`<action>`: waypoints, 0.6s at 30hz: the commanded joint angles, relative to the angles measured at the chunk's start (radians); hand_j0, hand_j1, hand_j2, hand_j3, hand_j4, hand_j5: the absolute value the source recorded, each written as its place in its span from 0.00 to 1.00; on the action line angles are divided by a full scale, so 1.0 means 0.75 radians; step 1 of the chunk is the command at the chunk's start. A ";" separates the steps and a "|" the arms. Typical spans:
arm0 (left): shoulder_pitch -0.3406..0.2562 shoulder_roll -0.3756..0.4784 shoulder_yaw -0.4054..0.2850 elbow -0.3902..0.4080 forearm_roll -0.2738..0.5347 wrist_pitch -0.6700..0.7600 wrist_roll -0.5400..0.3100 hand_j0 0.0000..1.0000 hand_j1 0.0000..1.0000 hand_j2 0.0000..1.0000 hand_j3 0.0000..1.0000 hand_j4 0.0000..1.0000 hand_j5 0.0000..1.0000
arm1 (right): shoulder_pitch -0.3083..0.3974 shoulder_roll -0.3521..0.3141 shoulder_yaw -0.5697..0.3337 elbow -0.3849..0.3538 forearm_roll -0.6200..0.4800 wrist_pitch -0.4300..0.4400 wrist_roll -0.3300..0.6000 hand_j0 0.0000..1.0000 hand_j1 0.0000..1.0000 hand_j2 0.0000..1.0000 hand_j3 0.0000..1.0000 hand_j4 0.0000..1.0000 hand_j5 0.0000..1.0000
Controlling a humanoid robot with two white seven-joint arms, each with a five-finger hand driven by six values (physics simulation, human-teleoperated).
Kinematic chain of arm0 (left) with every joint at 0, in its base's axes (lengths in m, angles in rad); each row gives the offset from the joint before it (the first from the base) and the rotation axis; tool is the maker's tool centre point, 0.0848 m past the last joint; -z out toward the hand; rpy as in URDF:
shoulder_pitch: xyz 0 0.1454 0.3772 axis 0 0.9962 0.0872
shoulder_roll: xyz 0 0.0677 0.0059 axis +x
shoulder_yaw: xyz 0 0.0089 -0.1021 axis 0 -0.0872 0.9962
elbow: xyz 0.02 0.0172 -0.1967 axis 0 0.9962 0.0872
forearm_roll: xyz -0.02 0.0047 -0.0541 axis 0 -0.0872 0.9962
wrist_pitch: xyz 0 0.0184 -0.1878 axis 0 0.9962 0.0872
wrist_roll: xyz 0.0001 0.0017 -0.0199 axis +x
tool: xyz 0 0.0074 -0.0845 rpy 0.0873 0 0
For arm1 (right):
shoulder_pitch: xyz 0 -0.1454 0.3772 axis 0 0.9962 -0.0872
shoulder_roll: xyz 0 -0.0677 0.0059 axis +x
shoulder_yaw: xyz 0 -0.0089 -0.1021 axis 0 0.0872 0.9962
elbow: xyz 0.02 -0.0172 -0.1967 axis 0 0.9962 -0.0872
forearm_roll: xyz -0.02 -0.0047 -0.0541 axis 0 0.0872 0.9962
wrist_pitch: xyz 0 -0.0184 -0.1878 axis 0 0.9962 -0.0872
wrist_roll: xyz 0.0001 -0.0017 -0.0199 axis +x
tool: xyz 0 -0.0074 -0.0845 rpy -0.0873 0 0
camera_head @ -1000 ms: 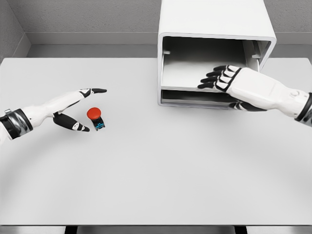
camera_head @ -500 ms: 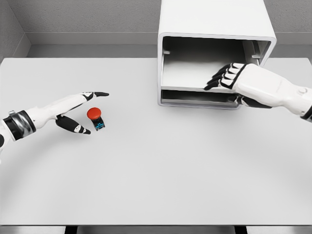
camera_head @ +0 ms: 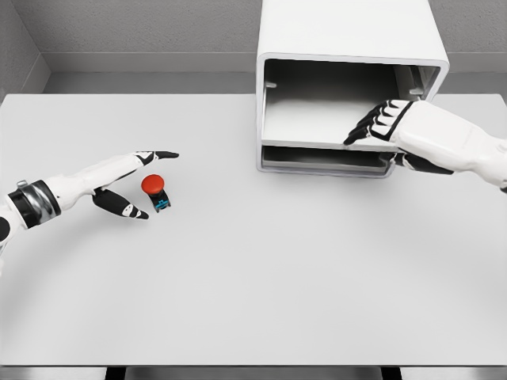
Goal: Slide open multi-storey tabletop storage cabinets and put open load switch and slide close multi-storey tabletop storage cabinets
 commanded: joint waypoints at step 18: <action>0.000 -0.015 -0.002 -0.003 -0.014 -0.002 0.000 1.00 1.00 1.00 1.00 1.00 1.00 | -0.012 0.147 0.022 0.002 0.032 0.110 -0.001 0.81 0.81 0.81 0.81 0.81 0.81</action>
